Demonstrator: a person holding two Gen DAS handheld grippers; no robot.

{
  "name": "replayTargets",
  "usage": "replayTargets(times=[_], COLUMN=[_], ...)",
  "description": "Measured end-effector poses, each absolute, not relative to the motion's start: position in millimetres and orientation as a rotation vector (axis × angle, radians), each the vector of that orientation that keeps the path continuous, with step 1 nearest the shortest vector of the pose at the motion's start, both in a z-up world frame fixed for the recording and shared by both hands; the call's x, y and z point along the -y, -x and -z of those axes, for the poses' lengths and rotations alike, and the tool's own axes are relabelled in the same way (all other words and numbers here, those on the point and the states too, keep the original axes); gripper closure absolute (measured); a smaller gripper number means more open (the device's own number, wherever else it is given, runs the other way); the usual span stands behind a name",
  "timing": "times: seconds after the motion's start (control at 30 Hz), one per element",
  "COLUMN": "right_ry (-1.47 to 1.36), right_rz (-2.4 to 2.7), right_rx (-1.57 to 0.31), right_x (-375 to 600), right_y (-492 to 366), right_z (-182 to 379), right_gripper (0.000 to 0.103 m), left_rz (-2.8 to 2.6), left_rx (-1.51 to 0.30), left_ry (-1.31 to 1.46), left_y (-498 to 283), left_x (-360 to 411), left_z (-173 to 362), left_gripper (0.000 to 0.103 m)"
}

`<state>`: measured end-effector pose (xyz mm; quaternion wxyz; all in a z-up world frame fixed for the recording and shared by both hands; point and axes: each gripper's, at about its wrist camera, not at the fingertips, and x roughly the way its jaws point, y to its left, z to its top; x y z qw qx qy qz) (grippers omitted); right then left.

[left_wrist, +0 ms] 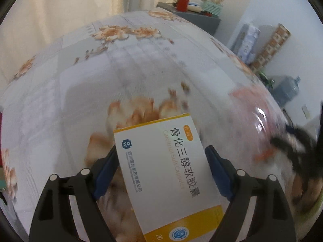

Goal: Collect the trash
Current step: 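Lift the box with the left tool while the right tool lifts the zip bag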

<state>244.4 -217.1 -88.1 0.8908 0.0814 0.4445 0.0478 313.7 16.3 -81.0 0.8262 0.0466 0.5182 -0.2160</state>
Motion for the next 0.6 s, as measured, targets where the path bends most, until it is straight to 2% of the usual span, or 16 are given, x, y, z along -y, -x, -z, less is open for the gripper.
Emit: replayTargets(times=[0.13, 0.3, 0.43, 0.6], right_ry=[-0.068, -0.099, -0.286, -0.503], right_rz=[-0.139, -0.195, -0.278, -0.311], right_rx=[-0.948, -0.987, -1.022, -1.031], right_x=[190.4, 182.5, 198.9, 219.9], right_y=[-239.3, -234.5, -232.2, -230.2], right_z=[89.0, 87.9, 82.5, 79.7], right_gripper=[0.029, 0.024, 0.016, 0.014], left_rz=[0.492, 0.471, 0.464, 0.446], left_rx=[-1.081, -1.044, -0.996, -0.967], left_ry=[-0.11, -0.029, 0.142, 0.15], left_y=[-285.3, -268.8, -261.7, -258.3], left_x=[-24.2, -38.8, -54.7, -51.4], left_z=[80.5, 72.9, 55.8, 45.4], left_gripper=[0.021, 0.019, 0.013, 0.008])
